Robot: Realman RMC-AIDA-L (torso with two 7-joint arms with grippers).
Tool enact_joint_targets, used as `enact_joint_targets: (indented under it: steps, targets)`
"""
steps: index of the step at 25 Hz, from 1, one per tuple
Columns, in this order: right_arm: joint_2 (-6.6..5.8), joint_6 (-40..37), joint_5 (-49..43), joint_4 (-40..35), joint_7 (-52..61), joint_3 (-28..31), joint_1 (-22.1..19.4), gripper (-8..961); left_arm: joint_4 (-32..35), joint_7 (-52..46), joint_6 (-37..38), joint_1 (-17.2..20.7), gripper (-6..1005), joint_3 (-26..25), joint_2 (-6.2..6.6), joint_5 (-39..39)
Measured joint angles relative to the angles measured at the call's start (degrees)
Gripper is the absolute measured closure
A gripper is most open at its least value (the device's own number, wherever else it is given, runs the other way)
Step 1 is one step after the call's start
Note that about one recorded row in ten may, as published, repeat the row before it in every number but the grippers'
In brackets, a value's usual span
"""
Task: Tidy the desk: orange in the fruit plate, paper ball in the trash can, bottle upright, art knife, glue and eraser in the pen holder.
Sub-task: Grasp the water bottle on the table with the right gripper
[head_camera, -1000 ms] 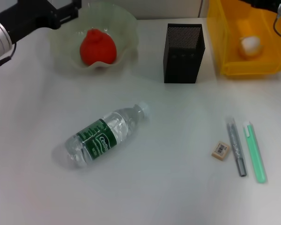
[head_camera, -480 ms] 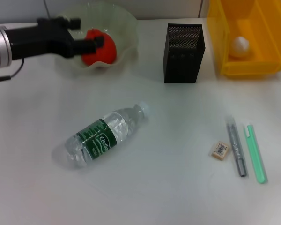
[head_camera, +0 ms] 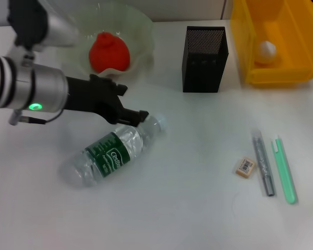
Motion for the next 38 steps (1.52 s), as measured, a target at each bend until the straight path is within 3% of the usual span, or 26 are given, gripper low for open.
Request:
enact_joint_targets:
  steps: [6,11,19,38]
  targets:
    - [0.03,-0.4,0.0,0.1,0.3,-0.3,-1.1,208,-5.5,-0.3,-6.0,-2.6,157,7.5,-0.23,0.8]
    - [0.05,-0.5,0.1,0.8,0.5,-0.4,-1.4,208,-6.0,-0.2,-7.6,-3.1,157,9.9,-0.28,0.8]
    - [0.14,-0.5,0.0,1.3,0.5,-0.4,-1.0,208,-11.2,-0.4,-16.1,-5.5,157,16.3,-0.48,0.8]
    - [0.13,0.1,0.0,1.5,0.5,-0.4,-0.4,209,-15.2,-2.7,-20.3,-8.6,158,19.3,-0.52,5.5]
